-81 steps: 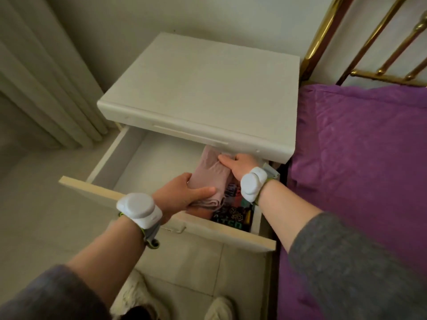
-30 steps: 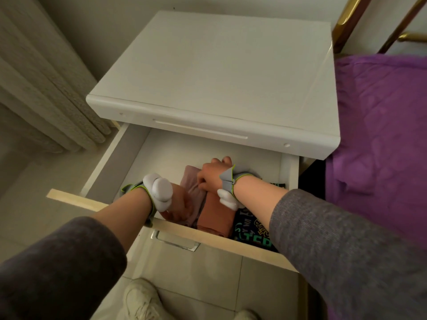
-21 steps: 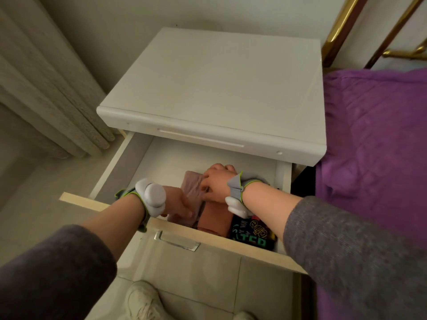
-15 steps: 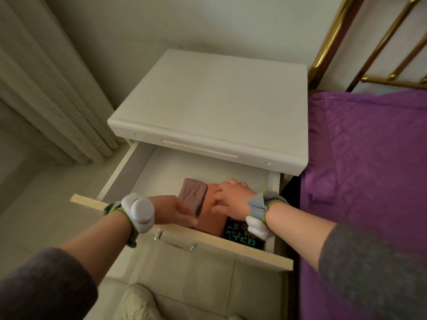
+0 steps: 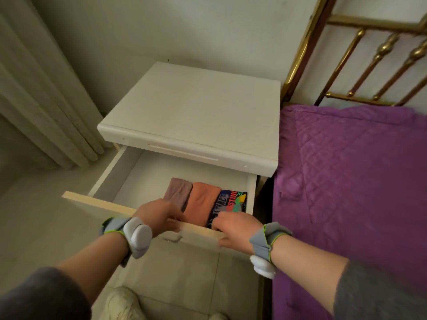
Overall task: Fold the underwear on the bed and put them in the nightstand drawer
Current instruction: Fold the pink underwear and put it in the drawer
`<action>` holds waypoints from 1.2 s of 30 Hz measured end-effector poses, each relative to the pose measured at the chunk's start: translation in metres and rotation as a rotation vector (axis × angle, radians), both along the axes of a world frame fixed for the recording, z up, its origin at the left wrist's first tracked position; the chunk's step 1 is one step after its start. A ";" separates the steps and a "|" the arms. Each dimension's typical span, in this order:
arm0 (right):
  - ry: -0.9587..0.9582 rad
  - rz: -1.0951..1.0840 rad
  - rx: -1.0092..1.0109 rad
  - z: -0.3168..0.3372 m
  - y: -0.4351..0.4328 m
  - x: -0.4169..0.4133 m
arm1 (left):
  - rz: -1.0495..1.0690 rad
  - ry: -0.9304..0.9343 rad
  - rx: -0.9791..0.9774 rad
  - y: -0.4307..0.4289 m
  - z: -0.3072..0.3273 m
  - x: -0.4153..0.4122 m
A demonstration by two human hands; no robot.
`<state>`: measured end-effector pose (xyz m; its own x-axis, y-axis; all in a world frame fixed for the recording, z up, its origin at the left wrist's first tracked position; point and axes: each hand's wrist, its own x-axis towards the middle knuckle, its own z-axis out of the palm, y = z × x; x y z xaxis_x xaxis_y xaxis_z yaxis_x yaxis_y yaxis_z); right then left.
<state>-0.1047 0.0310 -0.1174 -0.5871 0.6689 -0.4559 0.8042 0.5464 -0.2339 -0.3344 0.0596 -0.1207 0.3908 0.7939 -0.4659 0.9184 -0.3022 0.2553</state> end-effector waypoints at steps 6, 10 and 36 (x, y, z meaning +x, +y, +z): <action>0.089 -0.065 0.280 -0.012 0.022 0.005 | -0.007 -0.018 0.170 0.014 -0.007 0.007; 0.095 -0.167 0.397 -0.018 0.045 0.005 | 0.026 -0.031 0.415 0.025 -0.011 0.015; -0.024 -0.354 0.657 -0.020 0.132 0.023 | 0.088 0.129 0.626 0.136 -0.015 0.068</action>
